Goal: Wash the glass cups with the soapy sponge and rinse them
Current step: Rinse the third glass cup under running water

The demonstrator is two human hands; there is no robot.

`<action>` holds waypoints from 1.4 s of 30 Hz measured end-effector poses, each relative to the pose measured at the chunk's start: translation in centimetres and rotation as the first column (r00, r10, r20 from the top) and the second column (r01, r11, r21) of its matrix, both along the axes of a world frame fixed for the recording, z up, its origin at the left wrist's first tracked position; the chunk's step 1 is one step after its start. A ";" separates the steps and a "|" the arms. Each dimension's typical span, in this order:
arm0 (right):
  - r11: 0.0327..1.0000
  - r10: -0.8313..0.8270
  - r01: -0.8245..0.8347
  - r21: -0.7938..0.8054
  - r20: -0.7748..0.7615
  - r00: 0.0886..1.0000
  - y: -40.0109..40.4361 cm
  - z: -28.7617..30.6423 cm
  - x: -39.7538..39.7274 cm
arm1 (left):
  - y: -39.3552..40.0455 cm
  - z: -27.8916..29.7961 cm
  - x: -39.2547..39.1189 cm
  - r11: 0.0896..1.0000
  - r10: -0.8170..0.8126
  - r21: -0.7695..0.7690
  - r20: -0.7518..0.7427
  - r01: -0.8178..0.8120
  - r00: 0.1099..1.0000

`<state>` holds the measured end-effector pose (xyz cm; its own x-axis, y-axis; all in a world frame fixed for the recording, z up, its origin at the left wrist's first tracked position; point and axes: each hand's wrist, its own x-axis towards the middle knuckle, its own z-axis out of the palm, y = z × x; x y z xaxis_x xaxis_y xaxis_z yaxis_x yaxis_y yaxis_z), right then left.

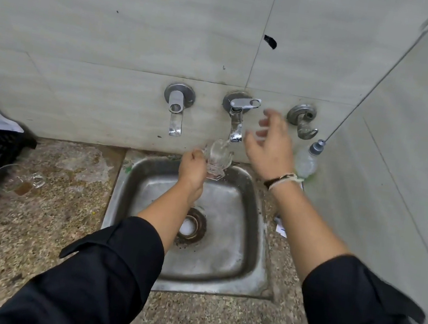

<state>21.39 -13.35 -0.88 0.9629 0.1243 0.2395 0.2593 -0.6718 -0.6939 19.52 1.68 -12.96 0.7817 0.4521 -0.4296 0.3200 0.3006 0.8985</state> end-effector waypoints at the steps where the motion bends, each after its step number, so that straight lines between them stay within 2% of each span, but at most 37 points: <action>1: 0.996 0.068 -0.063 -0.069 0.075 0.995 0.1 1.2 0.8 | 0.0 0.5 0.0 0.997 0.010 -0.072 0.014 -0.008 1.000; 2: 0.978 0.134 -0.114 -0.174 0.105 0.985 0.4 2.5 1.6 | 0.0 1.2 -0.1 0.989 0.031 -0.143 0.021 -0.028 0.999; 4: 0.919 0.207 -0.175 -0.353 0.056 0.977 1.0 4.3 2.9 | 0.1 2.1 -0.1 0.961 0.050 -0.272 0.018 -0.043 0.999; 7: 0.861 0.213 -0.187 -0.472 0.001 0.977 1.6 5.2 3.5 | 0.4 3.2 -0.1 0.916 0.070 -0.395 -0.008 -0.068 0.997; 10: 0.855 0.209 -0.189 -0.483 -0.013 0.978 1.7 5.2 3.1 | 0.3 4.4 0.0 0.877 0.101 -0.467 -0.055 -0.115 0.993; 14: 0.860 0.192 -0.189 -0.475 -0.042 0.981 1.8 5.3 2.4 | 0.0 4.9 0.6 0.871 0.130 -0.464 -0.099 -0.161 0.987; 26: 0.839 0.115 -0.106 -0.533 -0.016 0.993 4.2 5.0 -2.0 | -0.8 4.2 -0.1 0.843 0.092 -0.516 -0.135 -0.149 0.987; 28: 0.878 0.116 -0.116 -0.464 -0.030 0.993 4.2 4.7 -2.5 | -0.7 4.3 -0.3 0.840 0.102 -0.521 -0.130 -0.155 0.986; 30: 0.943 0.088 -0.098 -0.318 -0.046 0.995 3.6 3.7 -2.8 | -0.5 4.5 -0.7 0.833 0.112 -0.529 -0.125 -0.162 0.986; 33: 0.987 -0.046 0.039 -0.156 -0.041 0.998 2.9 1.2 -4.2 | -0.1 4.9 -1.5 0.818 0.127 -0.553 -0.096 -0.159 0.987; 35: 0.987 -0.118 0.095 -0.129 -0.187 0.975 3.0 -0.2 -5.4 | 0.0 5.3 -2.5 0.816 0.129 -0.559 -0.071 -0.146 0.989; 37: 0.990 -0.139 0.116 -0.081 -0.420 0.897 3.7 -0.8 -6.3 | -0.1 5.4 -3.5 0.809 0.143 -0.570 -0.041 -0.141 0.989; 38: 0.990 -0.139 0.131 -0.051 -0.480 0.866 4.2 -1.0 -6.4 | -0.1 5.4 -3.9 0.810 0.147 -0.571 -0.025 -0.134 0.989; 42: 0.972 -0.191 0.232 0.039 -0.447 0.874 5.2 -0.2 -7.0 | 0.1 5.9 -6.2 0.861 0.079 -0.507 0.040 -0.048 0.996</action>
